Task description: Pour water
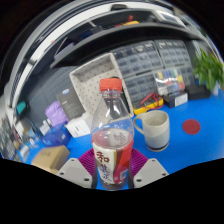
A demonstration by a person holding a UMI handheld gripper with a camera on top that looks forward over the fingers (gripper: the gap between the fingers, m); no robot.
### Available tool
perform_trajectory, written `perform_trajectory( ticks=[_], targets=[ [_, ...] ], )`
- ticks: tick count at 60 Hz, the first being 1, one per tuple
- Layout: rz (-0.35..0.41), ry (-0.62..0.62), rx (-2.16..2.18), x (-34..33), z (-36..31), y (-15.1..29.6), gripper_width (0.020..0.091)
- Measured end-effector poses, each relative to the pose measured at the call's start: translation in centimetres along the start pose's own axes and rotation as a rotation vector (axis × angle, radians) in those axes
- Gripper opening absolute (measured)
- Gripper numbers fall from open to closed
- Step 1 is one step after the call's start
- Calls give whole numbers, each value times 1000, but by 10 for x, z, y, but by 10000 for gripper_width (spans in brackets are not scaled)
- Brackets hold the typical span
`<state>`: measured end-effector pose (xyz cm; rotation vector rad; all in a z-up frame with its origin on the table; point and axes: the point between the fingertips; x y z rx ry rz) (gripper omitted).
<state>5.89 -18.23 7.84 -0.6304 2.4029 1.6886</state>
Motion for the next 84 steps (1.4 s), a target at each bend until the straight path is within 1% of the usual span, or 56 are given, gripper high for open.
perform_trajectory(
  ticks=[10, 14, 24, 34, 43, 47, 51, 64, 70, 74, 75, 76, 77, 80, 84],
  targets=[
    [-5, 66, 432, 18, -33, 22, 416],
    [10, 95, 618, 25, -42, 36, 417],
    [53, 186, 997, 42, -47, 71, 417],
    [51, 262, 1259, 52, -48, 98, 416],
    [72, 295, 1466, 58, -41, 113, 417],
    [86, 291, 1547, 61, -34, 115, 418],
    [74, 283, 1608, 61, -31, 114, 415],
    [33, 301, 1567, 60, -36, 114, 415],
    [6, 280, 1434, 53, -38, 114, 415],
    [18, 277, 1277, 44, -35, 124, 416],
    [29, 275, 1233, 42, -33, 129, 416],
    [55, 272, 1186, 42, -30, 135, 416],
    [54, 264, 1139, 37, -27, 144, 417],
    [88, 257, 995, 31, -17, 163, 418],
    [130, 215, 806, 25, 3, 186, 418]
  ],
)
Point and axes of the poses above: the point between the fingertips, and its own axes, seen from behind it with the camera up: z to the right, y up, x forward, the way the camera looks, and after that the axes turned 1 degree about y, right-handed
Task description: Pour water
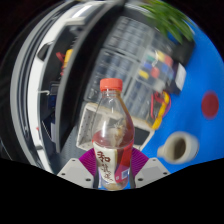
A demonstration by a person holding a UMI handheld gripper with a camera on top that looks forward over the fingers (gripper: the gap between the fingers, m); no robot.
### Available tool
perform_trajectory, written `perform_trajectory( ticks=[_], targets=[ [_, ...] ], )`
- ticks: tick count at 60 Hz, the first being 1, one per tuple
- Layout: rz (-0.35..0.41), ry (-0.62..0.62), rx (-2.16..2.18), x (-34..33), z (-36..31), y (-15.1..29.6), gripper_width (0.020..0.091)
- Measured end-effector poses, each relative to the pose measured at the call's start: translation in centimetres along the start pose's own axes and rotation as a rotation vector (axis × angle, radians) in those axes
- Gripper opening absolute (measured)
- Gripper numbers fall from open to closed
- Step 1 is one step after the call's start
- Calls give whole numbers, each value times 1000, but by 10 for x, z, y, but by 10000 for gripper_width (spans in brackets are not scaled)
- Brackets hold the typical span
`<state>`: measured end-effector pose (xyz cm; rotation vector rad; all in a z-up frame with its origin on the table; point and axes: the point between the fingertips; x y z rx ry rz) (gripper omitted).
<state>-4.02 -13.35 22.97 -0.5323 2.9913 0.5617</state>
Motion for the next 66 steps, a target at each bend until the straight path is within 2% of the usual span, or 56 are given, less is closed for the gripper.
perform_trajectory(
  ticks=[10, 19, 26, 33, 40, 48, 49, 51, 52, 61, 66],
  targets=[
    [106, -82, -443, -20, 2, 80, 418],
    [214, -248, -768, -43, 44, 146, 417],
    [229, -363, -911, -58, 93, 178, 415],
    [177, -435, -1002, -59, 146, 184, 415],
    [107, -458, -1068, -49, 187, 172, 417],
    [64, -477, -1121, -43, 220, 160, 416],
    [60, -481, -1119, -43, 225, 158, 473],
    [102, -455, -1114, -41, 220, 161, 423],
    [111, -446, -1106, -40, 222, 161, 420],
    [133, -415, -1112, -46, 220, 158, 434],
    [111, -425, -1100, -46, 222, 158, 465]
  ],
)
Point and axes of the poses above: the point between the fingertips, and its own axes, seen from behind it with the camera up: z to the right, y up, x forward, the way the camera looks, and after that the axes turned 1 degree about y, right-handed
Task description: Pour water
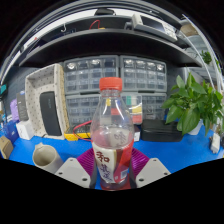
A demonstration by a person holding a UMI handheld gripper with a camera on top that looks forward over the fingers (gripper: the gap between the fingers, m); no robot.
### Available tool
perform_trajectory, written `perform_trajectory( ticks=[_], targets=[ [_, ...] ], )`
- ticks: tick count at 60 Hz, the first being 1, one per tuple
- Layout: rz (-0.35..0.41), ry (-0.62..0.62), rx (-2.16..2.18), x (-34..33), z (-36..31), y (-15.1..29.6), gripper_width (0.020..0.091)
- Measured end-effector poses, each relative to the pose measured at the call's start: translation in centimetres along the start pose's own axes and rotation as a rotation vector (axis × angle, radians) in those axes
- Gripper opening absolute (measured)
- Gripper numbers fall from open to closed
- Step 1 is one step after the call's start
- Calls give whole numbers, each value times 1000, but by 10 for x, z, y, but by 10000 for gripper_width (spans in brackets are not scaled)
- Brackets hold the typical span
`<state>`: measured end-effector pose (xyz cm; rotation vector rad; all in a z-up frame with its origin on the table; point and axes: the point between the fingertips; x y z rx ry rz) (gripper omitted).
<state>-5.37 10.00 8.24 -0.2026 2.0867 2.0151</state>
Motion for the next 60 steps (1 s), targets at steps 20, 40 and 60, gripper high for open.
perform_trajectory(
  ticks=[20, 40, 60],
  targets=[
    [-119, -15, 5, -30, -2, -26, 861],
    [-188, 4, -10, -107, -33, -17, 865],
    [-94, 28, -21, -157, -70, 74, 860]
  ],
)
Point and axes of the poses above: the point between the fingertips, and its own axes, seen from behind it with the camera up: z to the right, y up, x forward, the way the camera looks, and after that the axes turned 1 degree about y, right-handed
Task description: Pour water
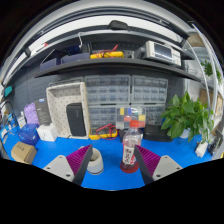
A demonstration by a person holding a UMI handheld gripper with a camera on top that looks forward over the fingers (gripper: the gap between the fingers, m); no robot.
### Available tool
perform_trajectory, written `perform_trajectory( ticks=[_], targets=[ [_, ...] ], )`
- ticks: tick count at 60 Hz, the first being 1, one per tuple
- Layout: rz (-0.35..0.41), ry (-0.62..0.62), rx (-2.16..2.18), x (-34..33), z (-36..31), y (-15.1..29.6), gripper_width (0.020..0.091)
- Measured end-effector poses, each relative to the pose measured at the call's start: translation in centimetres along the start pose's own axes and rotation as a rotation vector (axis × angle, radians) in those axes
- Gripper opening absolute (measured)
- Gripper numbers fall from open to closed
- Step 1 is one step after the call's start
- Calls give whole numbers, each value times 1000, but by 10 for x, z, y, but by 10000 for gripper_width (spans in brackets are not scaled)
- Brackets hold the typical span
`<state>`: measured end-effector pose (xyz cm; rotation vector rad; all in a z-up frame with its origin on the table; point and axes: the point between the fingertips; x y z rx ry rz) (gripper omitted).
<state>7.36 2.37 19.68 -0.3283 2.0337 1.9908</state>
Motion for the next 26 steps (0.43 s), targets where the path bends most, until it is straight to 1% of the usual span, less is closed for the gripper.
perform_trajectory(
  ticks=[10, 26],
  targets=[
    [2, 9, -39, -14, -11, 8, 860],
    [-21, 34, -32, -18, -27, -10, 859]
  ],
)
Point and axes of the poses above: the point between the fingertips, and its own axes, seen from behind it with the camera up: z to the right, y up, x forward, the way the camera looks, and after that the axes turned 1 degree about y, right-handed
